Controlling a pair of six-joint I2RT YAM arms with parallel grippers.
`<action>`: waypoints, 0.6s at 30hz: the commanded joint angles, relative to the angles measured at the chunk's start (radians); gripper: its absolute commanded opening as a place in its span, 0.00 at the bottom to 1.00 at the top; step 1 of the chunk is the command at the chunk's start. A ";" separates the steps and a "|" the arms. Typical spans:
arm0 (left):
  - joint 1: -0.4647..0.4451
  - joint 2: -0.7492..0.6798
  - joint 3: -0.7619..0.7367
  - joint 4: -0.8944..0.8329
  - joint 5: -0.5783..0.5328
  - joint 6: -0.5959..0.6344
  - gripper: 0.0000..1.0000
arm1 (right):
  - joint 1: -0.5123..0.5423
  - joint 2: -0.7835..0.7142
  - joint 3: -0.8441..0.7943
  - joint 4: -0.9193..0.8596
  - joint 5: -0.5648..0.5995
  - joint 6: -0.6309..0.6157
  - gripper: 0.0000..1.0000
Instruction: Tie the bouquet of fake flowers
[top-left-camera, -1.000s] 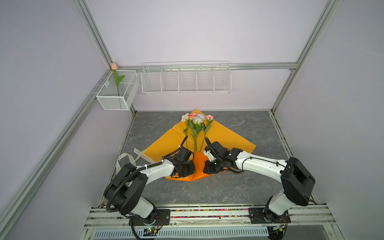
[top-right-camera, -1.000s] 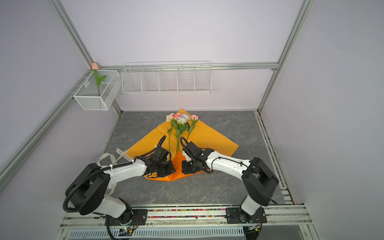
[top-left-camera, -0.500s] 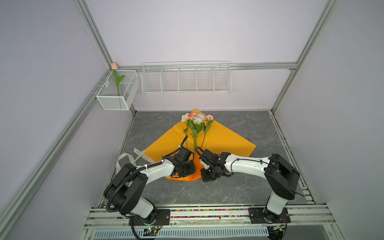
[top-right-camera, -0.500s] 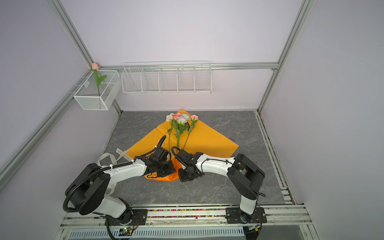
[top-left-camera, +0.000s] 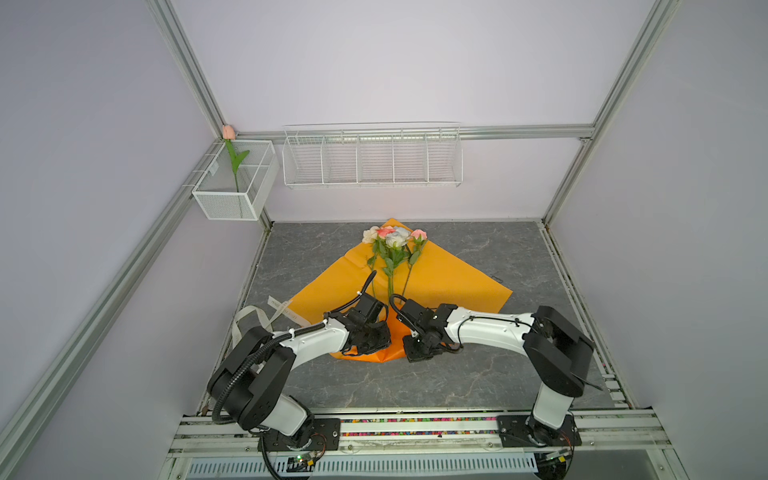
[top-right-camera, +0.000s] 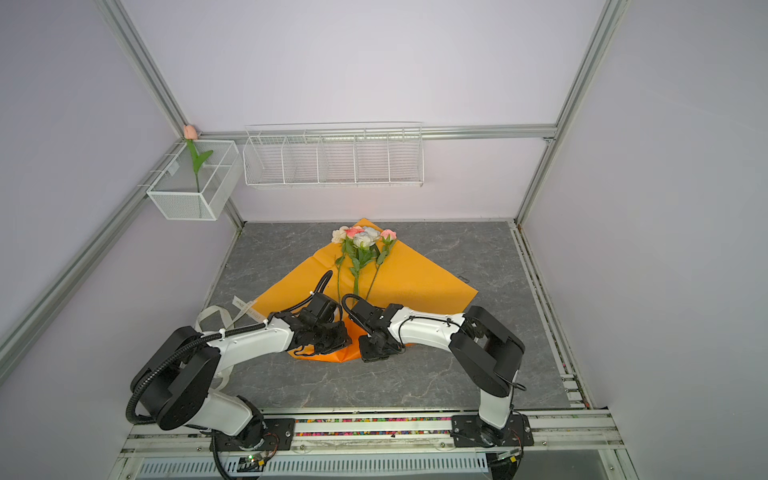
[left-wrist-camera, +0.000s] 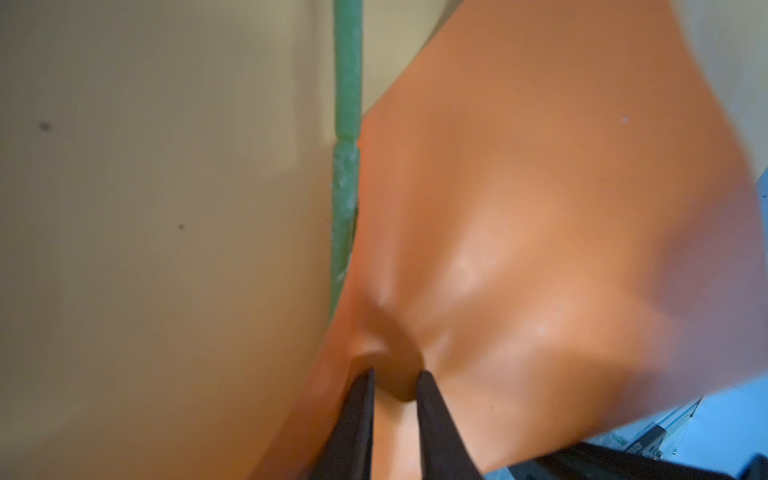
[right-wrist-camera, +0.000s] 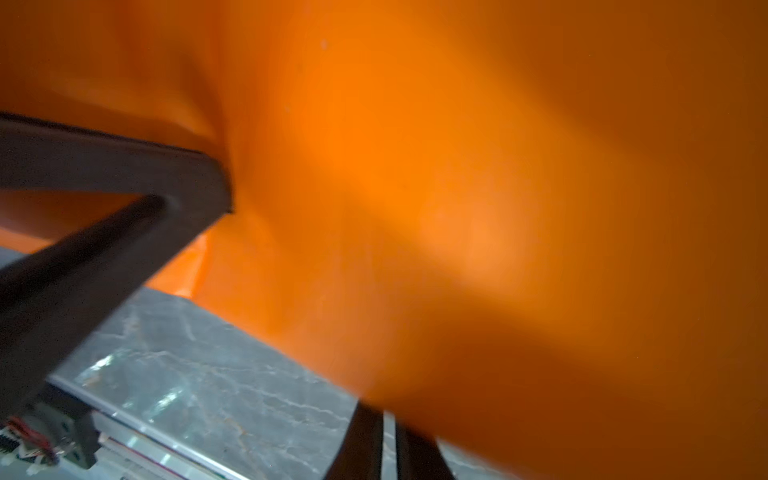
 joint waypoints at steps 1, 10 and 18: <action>-0.001 0.031 -0.009 -0.041 -0.022 0.007 0.20 | -0.019 0.021 -0.050 0.015 -0.005 0.036 0.13; -0.001 0.026 -0.008 -0.050 -0.023 0.019 0.20 | 0.024 -0.084 0.007 -0.022 -0.013 -0.011 0.14; -0.001 0.027 -0.003 -0.049 -0.018 0.018 0.20 | -0.010 -0.059 0.076 -0.064 0.057 0.024 0.13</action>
